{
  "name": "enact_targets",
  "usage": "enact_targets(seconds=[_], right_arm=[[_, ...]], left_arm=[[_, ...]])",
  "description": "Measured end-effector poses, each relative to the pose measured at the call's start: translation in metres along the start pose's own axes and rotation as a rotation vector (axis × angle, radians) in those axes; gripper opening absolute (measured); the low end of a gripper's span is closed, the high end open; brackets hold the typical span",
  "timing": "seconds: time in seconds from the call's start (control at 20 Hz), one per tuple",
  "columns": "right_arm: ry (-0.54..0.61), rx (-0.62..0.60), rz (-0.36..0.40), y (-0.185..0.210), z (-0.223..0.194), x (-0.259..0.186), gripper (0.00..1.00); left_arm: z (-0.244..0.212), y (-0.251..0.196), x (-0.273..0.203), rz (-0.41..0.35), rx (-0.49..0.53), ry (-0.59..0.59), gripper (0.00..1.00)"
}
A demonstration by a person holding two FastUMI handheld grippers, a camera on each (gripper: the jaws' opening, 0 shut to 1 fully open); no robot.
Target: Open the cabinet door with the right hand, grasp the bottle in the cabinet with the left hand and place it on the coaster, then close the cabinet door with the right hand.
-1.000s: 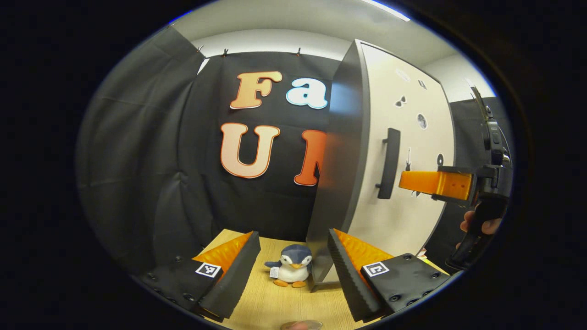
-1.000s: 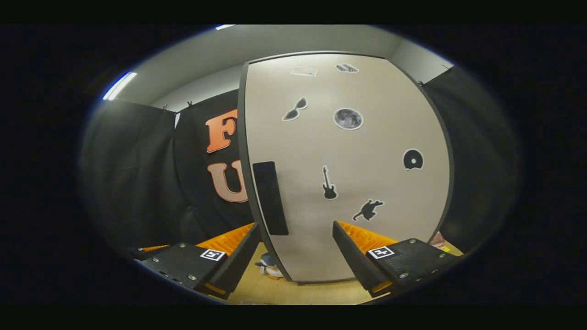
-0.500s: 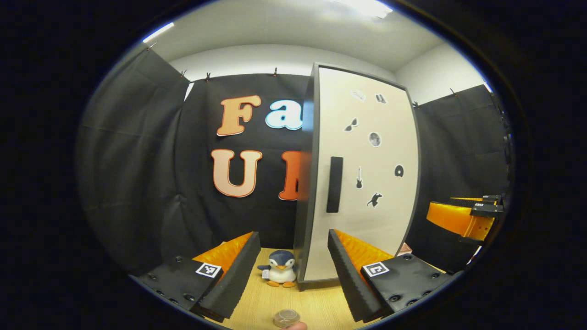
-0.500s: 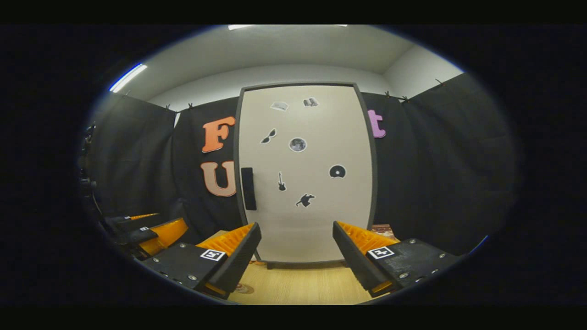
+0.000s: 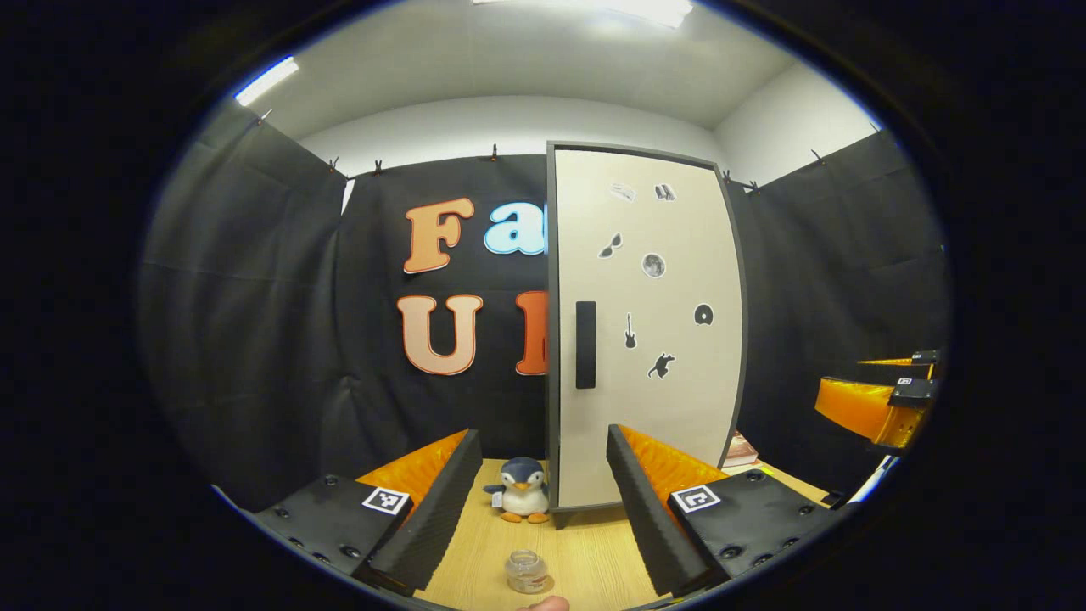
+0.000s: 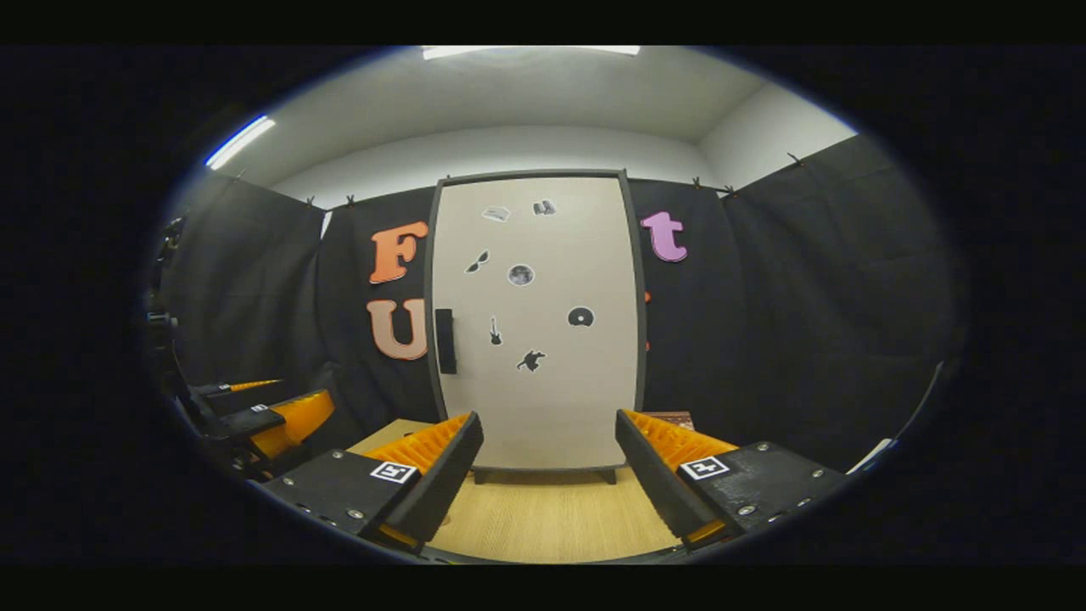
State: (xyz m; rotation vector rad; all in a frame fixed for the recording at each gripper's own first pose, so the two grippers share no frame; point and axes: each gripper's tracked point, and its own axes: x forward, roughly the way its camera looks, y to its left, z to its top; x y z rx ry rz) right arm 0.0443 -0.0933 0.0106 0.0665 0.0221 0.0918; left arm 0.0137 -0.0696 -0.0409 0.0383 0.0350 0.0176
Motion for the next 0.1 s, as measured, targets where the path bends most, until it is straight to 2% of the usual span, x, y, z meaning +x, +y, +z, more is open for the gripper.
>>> enact_targets(seconds=[0.1], right_arm=[[-0.008,-0.020,0.004,0.0025,0.0016,-0.0024,0.97]], left_arm=[[0.0032,0.0058,-0.0076,0.017,-0.013,-0.008,0.94]])
